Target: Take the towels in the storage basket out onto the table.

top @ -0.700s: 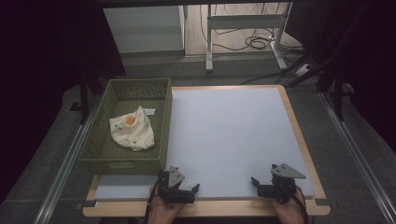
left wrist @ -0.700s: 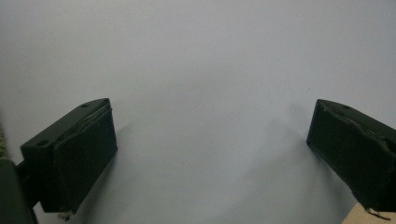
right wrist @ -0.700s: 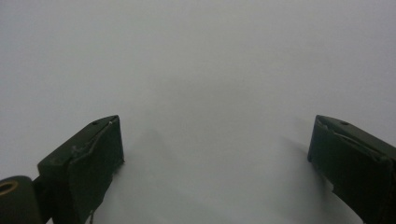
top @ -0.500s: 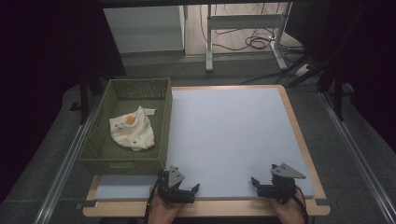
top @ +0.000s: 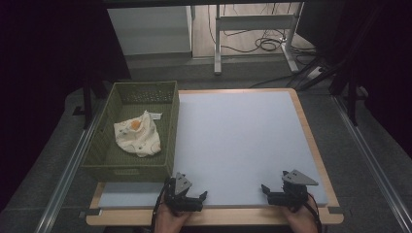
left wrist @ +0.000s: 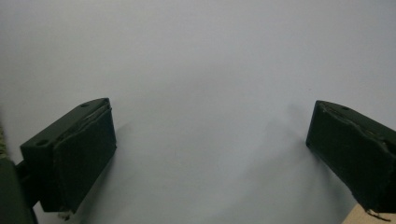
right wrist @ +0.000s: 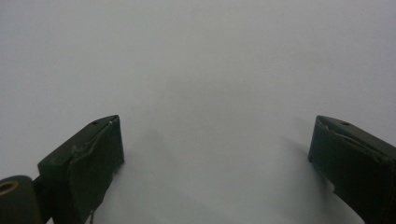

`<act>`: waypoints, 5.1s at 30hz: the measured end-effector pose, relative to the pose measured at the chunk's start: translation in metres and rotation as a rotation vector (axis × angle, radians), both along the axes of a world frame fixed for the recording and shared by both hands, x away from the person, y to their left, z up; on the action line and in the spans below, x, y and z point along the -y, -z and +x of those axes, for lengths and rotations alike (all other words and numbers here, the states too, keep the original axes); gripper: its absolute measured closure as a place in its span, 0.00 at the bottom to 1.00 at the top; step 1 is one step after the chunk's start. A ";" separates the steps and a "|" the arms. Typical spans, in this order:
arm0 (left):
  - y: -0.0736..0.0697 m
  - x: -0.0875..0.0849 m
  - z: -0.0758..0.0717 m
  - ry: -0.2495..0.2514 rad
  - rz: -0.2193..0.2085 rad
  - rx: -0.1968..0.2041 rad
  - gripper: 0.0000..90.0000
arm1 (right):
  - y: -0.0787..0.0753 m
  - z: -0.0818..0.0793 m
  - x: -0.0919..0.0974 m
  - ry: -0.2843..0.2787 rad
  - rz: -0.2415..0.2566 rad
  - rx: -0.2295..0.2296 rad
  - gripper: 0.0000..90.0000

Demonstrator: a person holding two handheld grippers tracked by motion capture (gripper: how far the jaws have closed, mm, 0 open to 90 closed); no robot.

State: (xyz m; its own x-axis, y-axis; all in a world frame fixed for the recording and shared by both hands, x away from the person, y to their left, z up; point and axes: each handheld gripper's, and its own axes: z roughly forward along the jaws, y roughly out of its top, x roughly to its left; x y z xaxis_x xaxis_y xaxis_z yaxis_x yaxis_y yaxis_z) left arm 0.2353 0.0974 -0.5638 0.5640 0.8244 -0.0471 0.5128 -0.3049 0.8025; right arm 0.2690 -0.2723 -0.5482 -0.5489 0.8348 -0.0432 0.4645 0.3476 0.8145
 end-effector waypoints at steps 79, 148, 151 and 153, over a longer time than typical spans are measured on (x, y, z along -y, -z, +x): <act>-0.073 0.051 0.101 0.218 0.049 -0.093 0.02 | 0.000 0.000 0.000 -0.001 0.000 0.000 0.04; -0.159 -0.140 0.184 -0.115 0.105 -0.111 0.01 | 0.000 0.000 0.001 -0.004 0.001 0.000 0.04; -0.149 -0.158 0.186 -0.138 0.100 -0.130 0.01 | 0.000 0.000 0.001 -0.004 0.001 0.000 0.04; -0.141 -0.168 0.188 -0.152 0.108 -0.148 0.01 | 0.000 0.000 0.001 -0.004 0.001 0.000 0.04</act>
